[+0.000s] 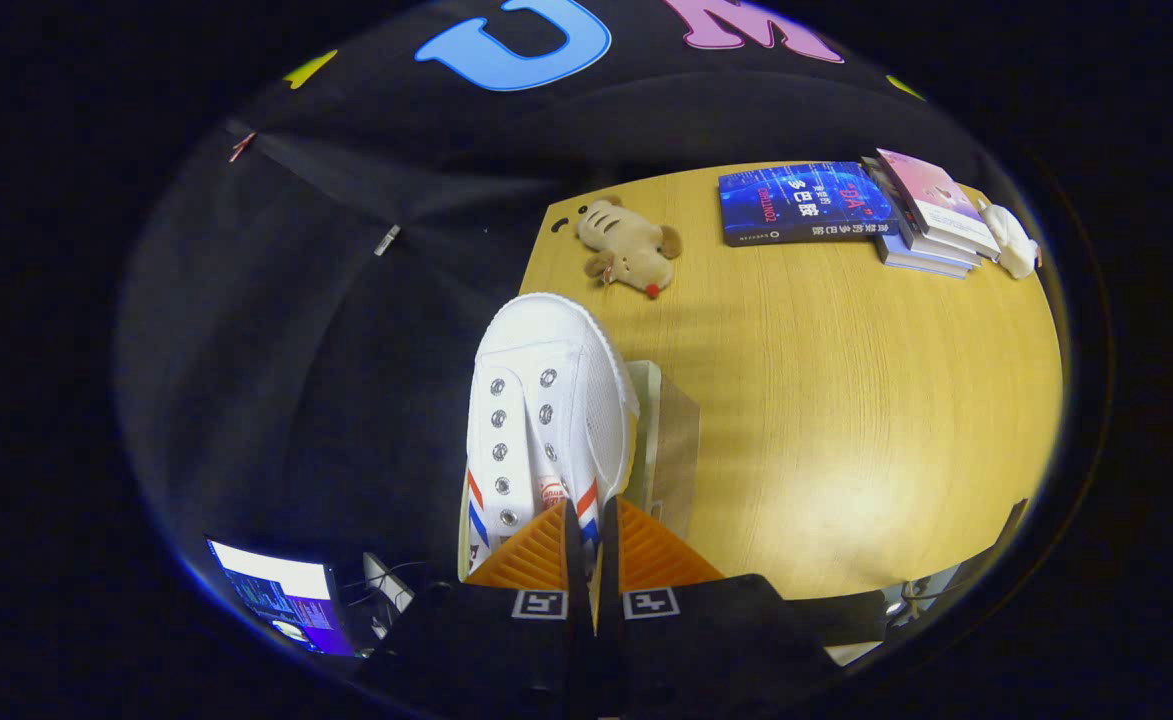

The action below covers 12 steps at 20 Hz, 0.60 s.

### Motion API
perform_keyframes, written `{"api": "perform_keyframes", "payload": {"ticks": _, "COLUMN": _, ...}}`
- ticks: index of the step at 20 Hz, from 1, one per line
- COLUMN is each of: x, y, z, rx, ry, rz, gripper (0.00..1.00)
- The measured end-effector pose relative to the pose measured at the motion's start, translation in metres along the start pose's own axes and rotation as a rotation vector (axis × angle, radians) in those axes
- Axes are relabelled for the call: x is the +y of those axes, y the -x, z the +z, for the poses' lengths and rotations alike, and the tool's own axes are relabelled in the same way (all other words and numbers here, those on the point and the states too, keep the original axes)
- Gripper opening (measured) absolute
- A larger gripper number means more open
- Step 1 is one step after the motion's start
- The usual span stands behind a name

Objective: Open the storage box then place both shoes into the box .Put the left shoe in first, then the right shoe, with the right side of both shoes facing outward in a uniform manner.

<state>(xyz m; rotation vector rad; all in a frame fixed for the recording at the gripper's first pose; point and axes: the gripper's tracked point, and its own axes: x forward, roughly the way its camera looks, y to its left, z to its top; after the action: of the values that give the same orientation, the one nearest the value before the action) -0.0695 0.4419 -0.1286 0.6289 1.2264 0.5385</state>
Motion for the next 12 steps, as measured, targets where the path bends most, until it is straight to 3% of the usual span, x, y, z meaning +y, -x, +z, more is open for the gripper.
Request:
{"api": "perform_keyframes", "payload": {"ticks": 11, "x": -0.006, "y": -0.046, "z": -0.037, "rx": 0.135, "ry": 0.047, "rz": -0.118, "gripper": 0.05}}
{"api": "perform_keyframes", "payload": {"ticks": 12, "x": -0.007, "y": -0.048, "z": -0.037, "rx": 0.134, "ry": 0.044, "rz": -0.119, "gripper": 0.11}}
